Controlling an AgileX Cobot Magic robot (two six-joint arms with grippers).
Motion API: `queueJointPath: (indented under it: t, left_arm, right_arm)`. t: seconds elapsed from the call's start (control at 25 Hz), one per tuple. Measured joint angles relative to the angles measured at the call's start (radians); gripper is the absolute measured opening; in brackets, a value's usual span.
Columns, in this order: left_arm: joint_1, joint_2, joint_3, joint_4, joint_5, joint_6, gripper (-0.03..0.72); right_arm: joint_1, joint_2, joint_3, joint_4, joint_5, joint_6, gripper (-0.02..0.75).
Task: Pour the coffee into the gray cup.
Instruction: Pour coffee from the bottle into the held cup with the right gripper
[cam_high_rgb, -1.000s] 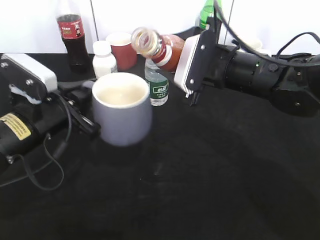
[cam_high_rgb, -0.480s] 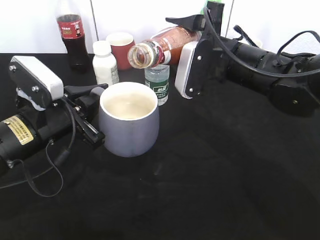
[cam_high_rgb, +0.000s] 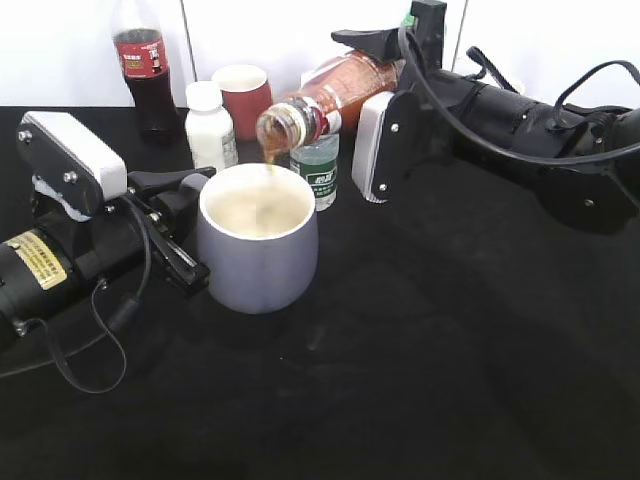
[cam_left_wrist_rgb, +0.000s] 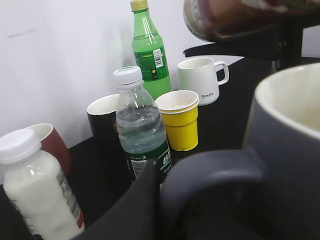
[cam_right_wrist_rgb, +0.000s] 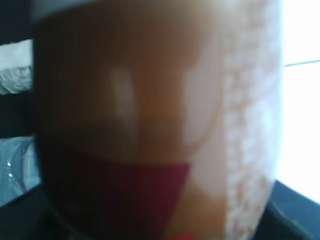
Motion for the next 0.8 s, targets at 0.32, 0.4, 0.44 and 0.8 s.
queueJointPath:
  t: [0.32, 0.4, 0.44, 0.8]
  left_arm:
    - [0.0, 0.0, 0.0, -0.005, 0.0, 0.0, 0.05]
    - [0.0, 0.0, 0.0, -0.006, 0.0, 0.0, 0.05]
    - [0.0, 0.0, 0.0, -0.006, 0.0, 0.0, 0.05]
    - [0.0, 0.0, 0.0, -0.008, 0.0, 0.0, 0.05]
  right_arm:
    - [0.0, 0.0, 0.0, 0.002, -0.045, -0.054, 0.512]
    - [0.0, 0.0, 0.0, 0.004, -0.047, -0.065, 0.512]
    - [0.0, 0.0, 0.0, 0.005, -0.051, -0.066, 0.512]
    - [0.0, 0.0, 0.0, 0.008, -0.066, -0.073, 0.512]
